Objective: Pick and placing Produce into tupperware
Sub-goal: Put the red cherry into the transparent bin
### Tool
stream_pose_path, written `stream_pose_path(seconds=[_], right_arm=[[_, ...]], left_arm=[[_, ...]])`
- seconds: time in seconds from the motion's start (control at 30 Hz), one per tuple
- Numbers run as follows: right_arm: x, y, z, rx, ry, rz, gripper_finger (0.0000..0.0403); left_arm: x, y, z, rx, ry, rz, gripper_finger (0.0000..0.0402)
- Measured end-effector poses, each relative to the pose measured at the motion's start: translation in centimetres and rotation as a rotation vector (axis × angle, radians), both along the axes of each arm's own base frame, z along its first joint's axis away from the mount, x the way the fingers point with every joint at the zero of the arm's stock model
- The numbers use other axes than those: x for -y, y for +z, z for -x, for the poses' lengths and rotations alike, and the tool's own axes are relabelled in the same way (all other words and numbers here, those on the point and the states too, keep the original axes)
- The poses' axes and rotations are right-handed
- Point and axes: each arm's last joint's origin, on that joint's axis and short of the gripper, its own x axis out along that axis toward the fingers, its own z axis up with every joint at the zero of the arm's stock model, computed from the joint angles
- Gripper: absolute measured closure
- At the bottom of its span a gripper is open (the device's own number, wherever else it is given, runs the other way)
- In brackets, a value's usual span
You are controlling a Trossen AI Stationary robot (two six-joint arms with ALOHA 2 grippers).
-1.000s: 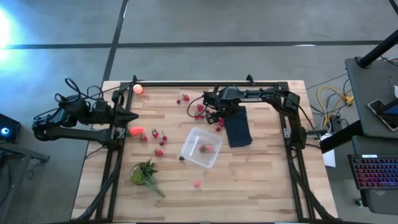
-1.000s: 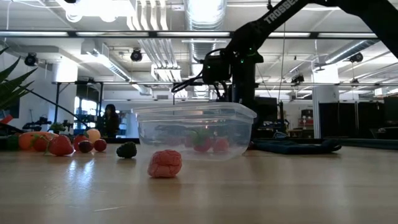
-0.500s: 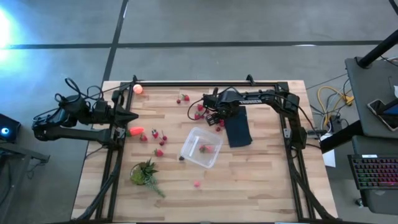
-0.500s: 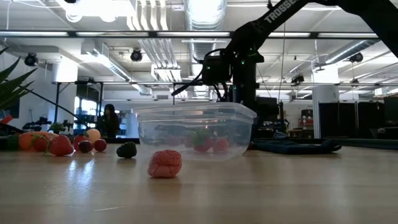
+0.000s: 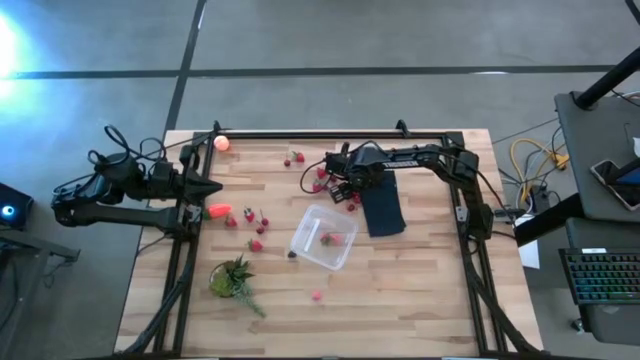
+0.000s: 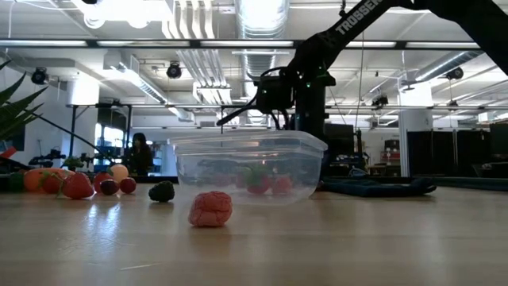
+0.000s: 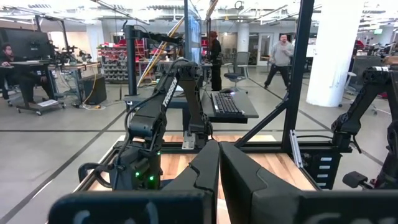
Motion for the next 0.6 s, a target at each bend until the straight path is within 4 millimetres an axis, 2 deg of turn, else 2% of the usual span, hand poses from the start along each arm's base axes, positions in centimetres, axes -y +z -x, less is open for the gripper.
stream_pose_path(seconds=[0.13, 0.4, 0.6], right_arm=[[-0.1, 0.0, -0.1, 0.002, 0.006, 0.002, 0.0259], [0.2, 1.8, -0.9, 0.046, 0.043, 0.046, 0.0292], [-0.1, 2.2, -1.0, 0.077, 0.068, -0.019, 0.0321]], left_arm=[[0.0, 0.0, 0.0, 0.0, 0.0, 0.0, 0.0401], [0.0, 0.0, 0.0, 0.0, 0.0, 0.0, 0.0402], [0.0, 0.0, 0.0, 0.0, 0.0, 0.0, 0.0401]])
